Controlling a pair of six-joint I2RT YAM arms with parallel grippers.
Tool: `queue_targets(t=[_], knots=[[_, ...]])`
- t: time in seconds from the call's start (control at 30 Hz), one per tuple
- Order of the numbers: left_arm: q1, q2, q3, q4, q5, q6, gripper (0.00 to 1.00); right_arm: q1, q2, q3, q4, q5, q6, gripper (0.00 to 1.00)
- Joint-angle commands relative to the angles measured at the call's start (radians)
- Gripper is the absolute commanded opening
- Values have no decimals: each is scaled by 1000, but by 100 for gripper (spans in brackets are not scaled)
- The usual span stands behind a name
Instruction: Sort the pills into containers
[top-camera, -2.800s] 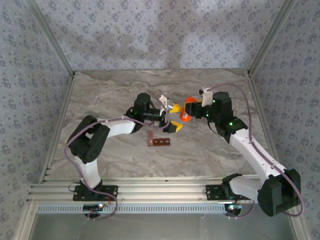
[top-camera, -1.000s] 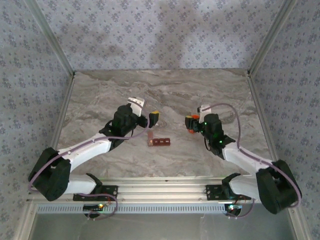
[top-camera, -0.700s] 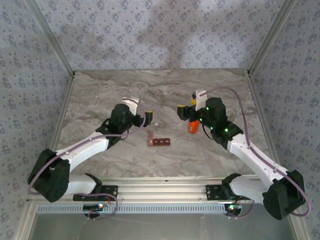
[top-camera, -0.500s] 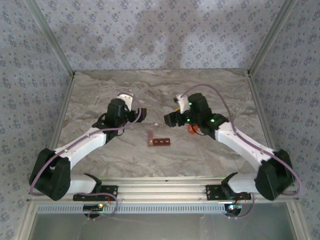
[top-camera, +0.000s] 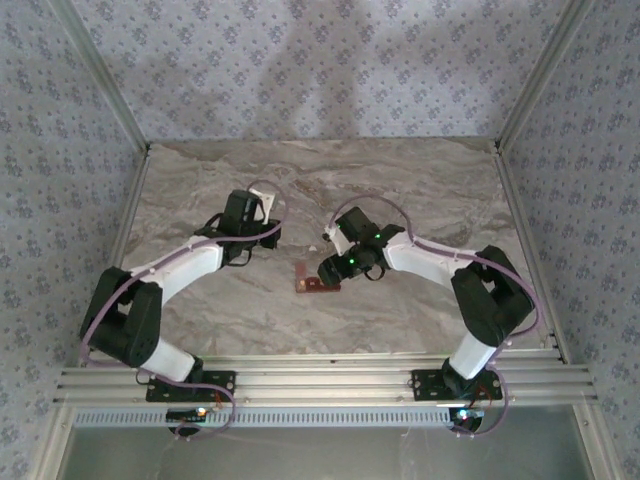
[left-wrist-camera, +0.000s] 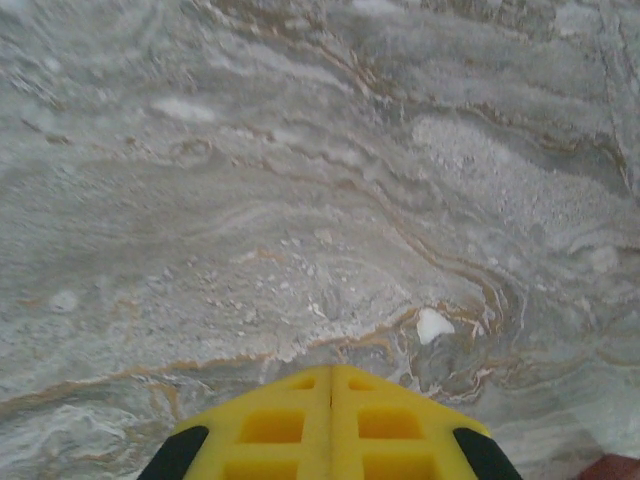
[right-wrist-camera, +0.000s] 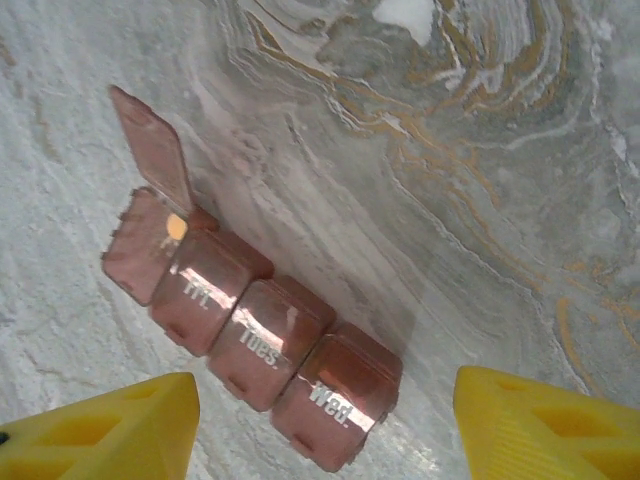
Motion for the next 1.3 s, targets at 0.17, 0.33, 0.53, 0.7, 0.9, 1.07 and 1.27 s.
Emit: queue_targets(t=[0.17, 0.33, 0.53, 0.7, 0.9, 1.07, 1.27], knots=[[-43, 63, 40, -11, 65, 8, 0, -2, 42, 25, -28, 42, -26, 68], [-79, 94, 62, -29, 58, 30, 0, 0, 69, 35, -13, 32, -23, 67], [-90, 126, 68, -27, 58, 28, 0, 3, 91, 39, -1, 30, -23, 65], [-93, 153, 69, -25, 58, 27, 0, 3, 112, 41, 1, 29, -27, 64], [-103, 181, 68, -28, 71, 26, 0, 3, 118, 29, 7, 25, -29, 62], [-113, 201, 66, -28, 82, 28, 0, 2, 116, 15, 15, 28, -27, 62], [-121, 208, 58, -32, 95, 30, 0, 2, 119, 6, 21, 31, -22, 61]])
